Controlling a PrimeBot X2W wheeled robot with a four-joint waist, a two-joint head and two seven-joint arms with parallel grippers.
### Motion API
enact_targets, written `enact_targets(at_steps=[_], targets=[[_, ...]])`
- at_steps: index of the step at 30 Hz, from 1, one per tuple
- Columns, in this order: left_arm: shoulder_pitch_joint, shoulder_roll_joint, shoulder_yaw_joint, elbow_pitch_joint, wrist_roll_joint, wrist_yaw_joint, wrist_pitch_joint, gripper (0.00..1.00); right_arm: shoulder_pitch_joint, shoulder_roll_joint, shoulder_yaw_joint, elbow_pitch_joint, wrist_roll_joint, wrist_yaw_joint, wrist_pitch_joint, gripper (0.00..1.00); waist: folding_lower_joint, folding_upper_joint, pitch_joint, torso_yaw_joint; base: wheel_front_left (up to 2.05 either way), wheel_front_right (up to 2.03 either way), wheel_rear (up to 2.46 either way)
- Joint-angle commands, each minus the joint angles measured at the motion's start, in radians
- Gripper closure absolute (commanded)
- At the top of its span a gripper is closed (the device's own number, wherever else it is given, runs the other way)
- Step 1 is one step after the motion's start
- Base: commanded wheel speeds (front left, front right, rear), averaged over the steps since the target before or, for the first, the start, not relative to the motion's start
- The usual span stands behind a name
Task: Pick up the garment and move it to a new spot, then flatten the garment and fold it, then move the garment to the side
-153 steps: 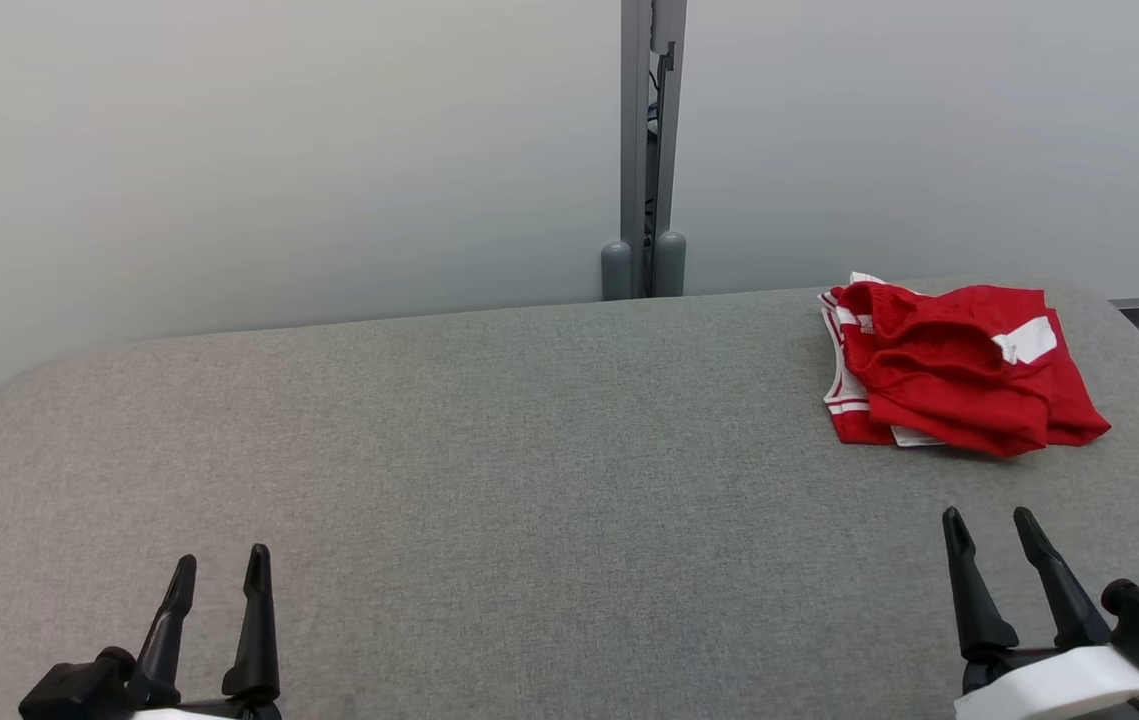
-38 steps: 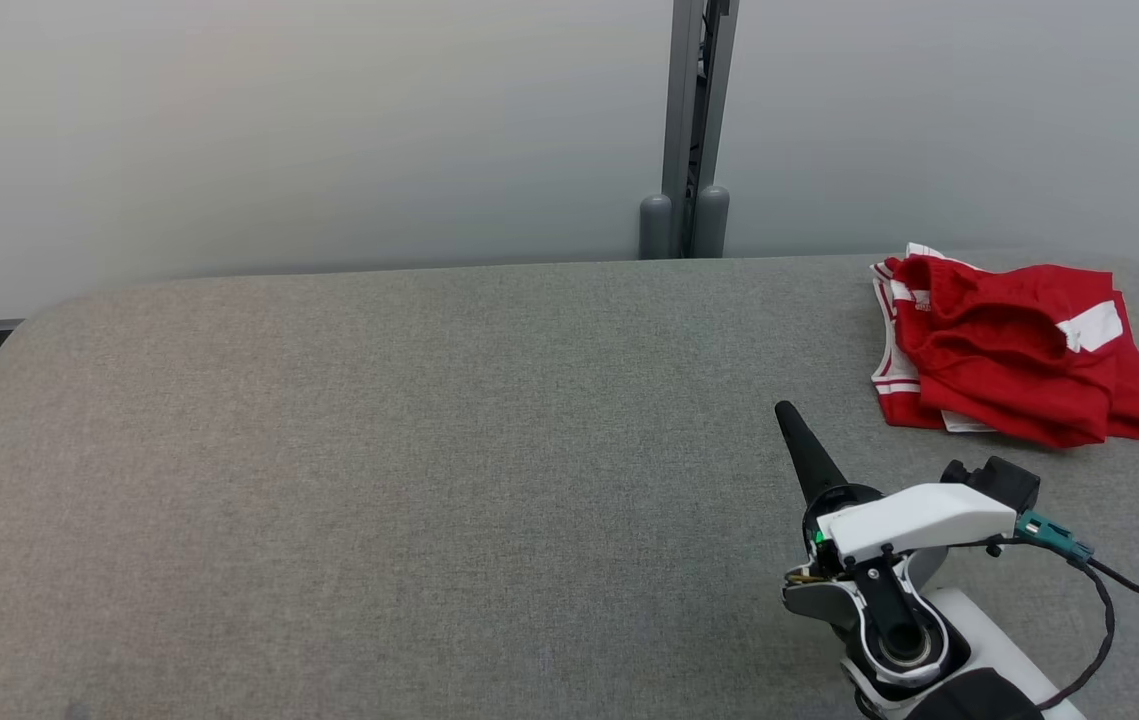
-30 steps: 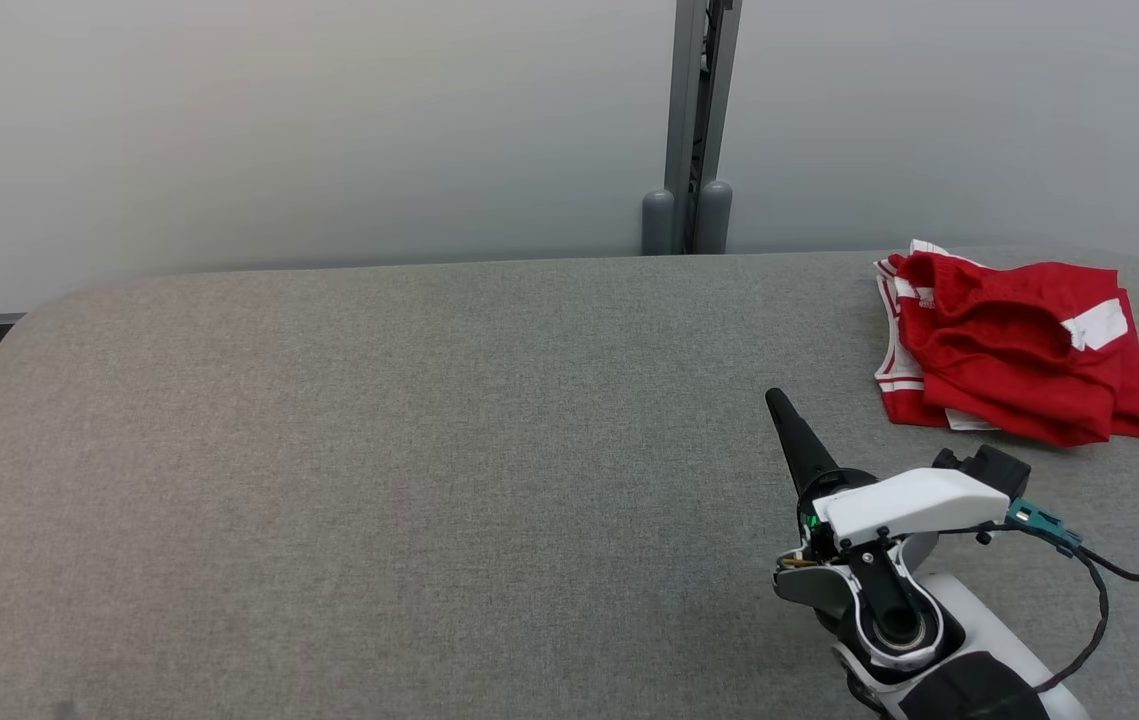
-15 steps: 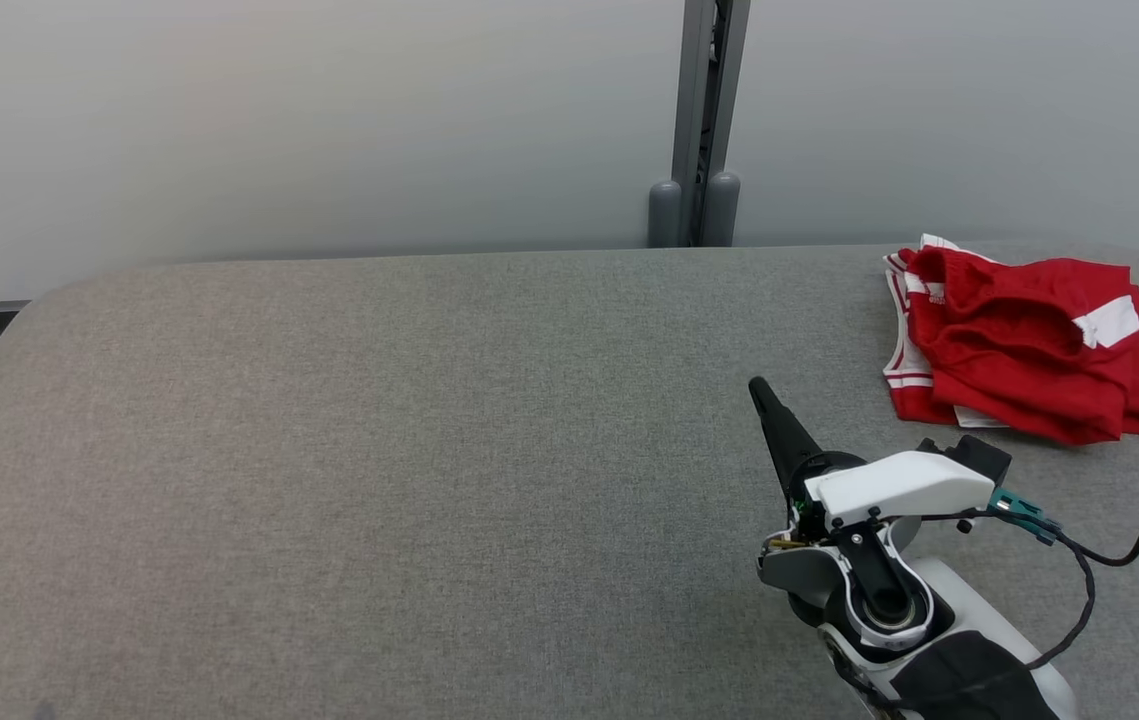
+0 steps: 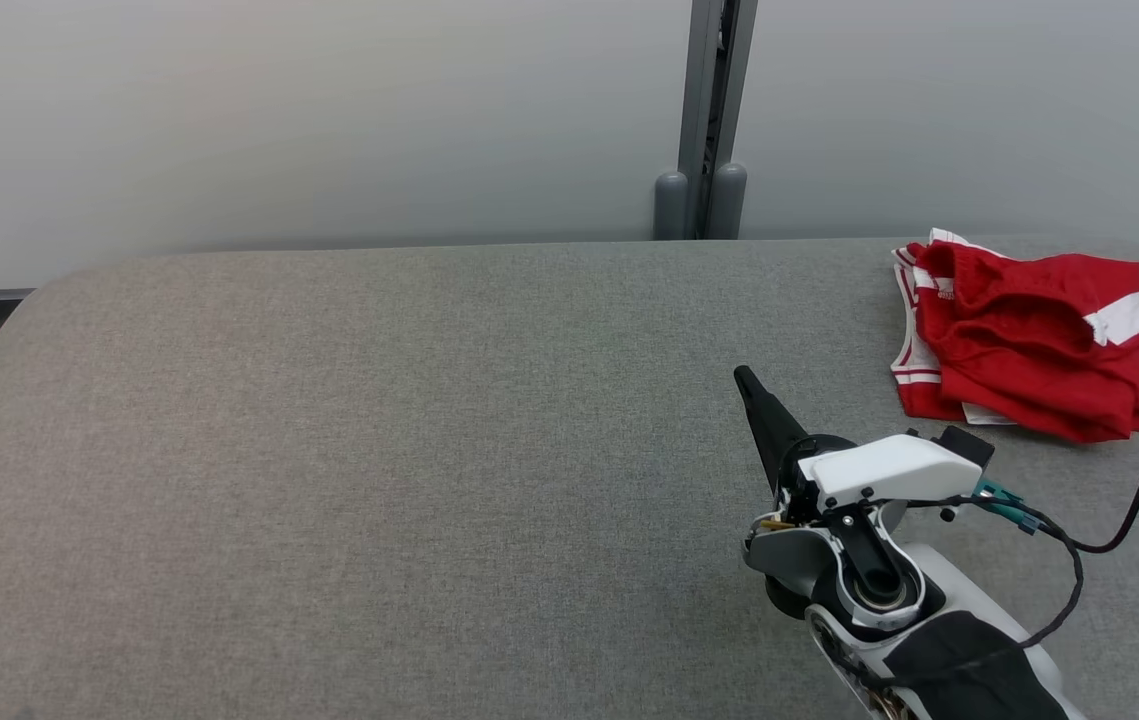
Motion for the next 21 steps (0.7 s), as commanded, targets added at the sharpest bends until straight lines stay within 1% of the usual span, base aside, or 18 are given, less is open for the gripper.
enact_targets(at_steps=[1, 4, 21], targets=[[-0.025, 0.006, 0.012, -0.008, -0.02, 0.003, 0.01, 1.0, -0.026, -0.002, 0.006, 0.007, 0.027, 0.002, 0.006, 1.0, 0.0, -0.0001, 0.002, 0.001, 0.0, 0.0, 0.0], [-0.027, 0.006, 0.022, -0.01, -0.037, 0.003, 0.02, 1.0, -0.029, -0.002, 0.014, 0.011, 0.048, 0.002, 0.008, 1.0, 0.0, -0.0001, 0.005, 0.003, 0.0, 0.0, 0.0], [-0.022, 0.006, 0.02, -0.01, -0.036, 0.002, 0.019, 1.0, -0.031, -0.002, 0.013, 0.01, 0.044, 0.002, 0.008, 1.0, 0.0, -0.0001, 0.005, 0.003, 0.0, 0.0, 0.0]])
